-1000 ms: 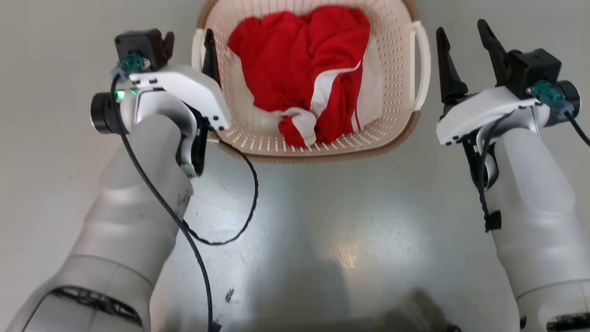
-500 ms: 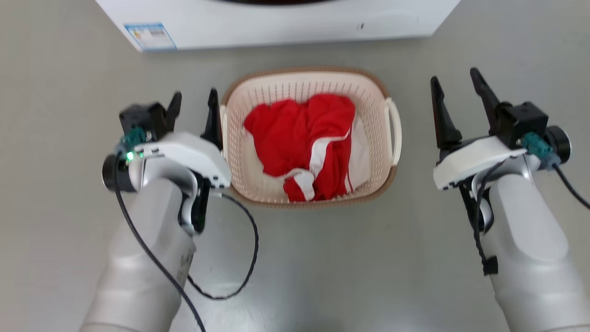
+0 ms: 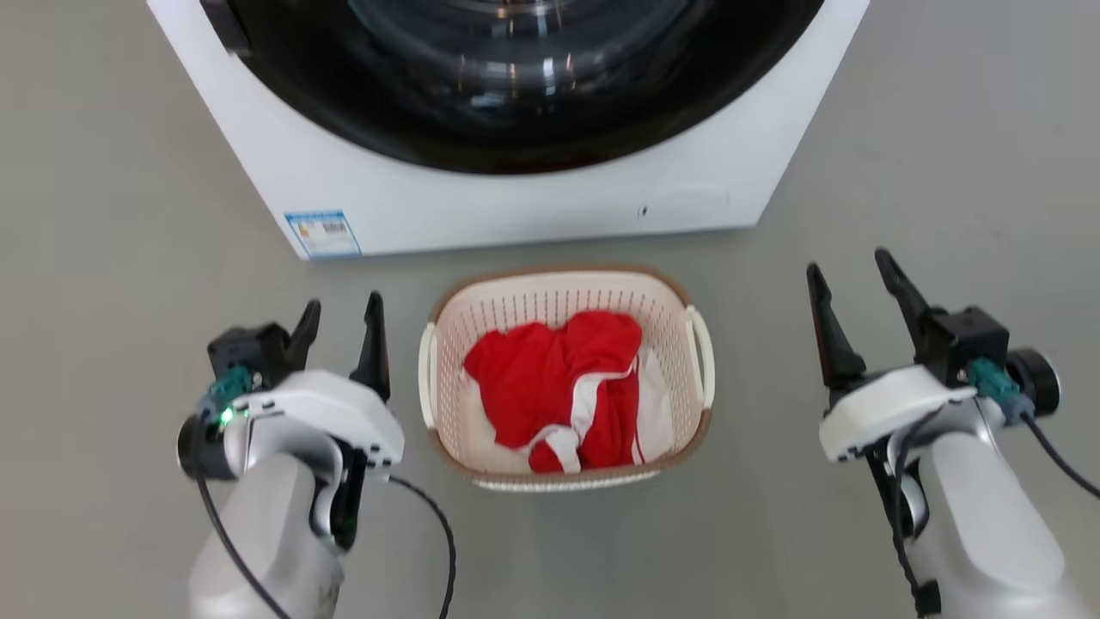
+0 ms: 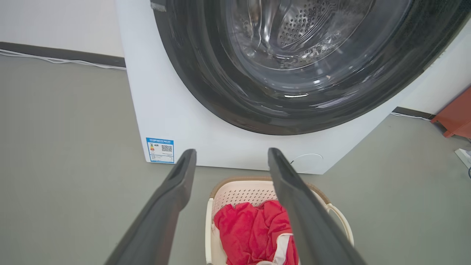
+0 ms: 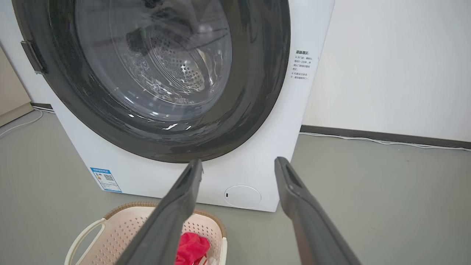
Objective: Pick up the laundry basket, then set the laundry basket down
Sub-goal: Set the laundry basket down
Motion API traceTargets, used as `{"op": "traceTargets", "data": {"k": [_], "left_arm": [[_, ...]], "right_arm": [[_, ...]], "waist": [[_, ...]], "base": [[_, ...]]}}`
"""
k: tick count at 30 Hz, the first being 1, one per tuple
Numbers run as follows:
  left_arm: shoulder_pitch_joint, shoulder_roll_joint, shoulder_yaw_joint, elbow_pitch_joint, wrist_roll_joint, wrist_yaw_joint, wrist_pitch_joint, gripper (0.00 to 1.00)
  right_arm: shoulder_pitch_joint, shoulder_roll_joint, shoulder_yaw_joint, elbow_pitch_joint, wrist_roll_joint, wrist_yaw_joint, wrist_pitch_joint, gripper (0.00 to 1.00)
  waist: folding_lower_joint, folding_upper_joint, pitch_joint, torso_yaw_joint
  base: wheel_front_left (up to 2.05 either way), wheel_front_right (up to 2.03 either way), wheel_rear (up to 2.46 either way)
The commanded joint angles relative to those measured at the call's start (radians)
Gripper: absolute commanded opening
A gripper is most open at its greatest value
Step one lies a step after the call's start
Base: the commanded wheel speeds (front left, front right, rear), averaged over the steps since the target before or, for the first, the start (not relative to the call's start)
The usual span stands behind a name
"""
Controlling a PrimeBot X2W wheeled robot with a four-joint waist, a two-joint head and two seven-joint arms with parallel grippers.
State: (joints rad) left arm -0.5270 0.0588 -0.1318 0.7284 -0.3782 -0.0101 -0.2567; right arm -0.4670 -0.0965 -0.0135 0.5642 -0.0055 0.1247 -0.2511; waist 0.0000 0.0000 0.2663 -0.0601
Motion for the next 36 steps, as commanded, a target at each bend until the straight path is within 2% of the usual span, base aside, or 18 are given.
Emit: {"op": "traceTargets", "data": {"k": [1,16,36], "left_arm": [[0.026,0.021,0.036,-0.031,0.012,-0.006,-0.005,1.0],[0.236,0.003,0.1,-0.112,0.041,-0.01,-0.005,1.0],[0.353,-0.006,0.133,-0.197,0.045,0.011,-0.005,1.0]], "right_arm": [[0.024,-0.002,0.014,-0.02,0.0,0.006,-0.011,1.0],[0.171,0.015,-0.006,-0.024,-0.014,0.006,-0.011,1.0],[0.248,0.025,-0.041,-0.047,-0.028,0.006,-0.011,1.0]], "waist": [[0.0,0.0,-0.063,-0.005],[0.0,0.0,-0.238,-0.011],[0.0,0.0,-0.283,0.0]], "base": [[0.0,0.0,0.0],[0.0,0.0,0.0],[0.0,0.0,0.0]]}}
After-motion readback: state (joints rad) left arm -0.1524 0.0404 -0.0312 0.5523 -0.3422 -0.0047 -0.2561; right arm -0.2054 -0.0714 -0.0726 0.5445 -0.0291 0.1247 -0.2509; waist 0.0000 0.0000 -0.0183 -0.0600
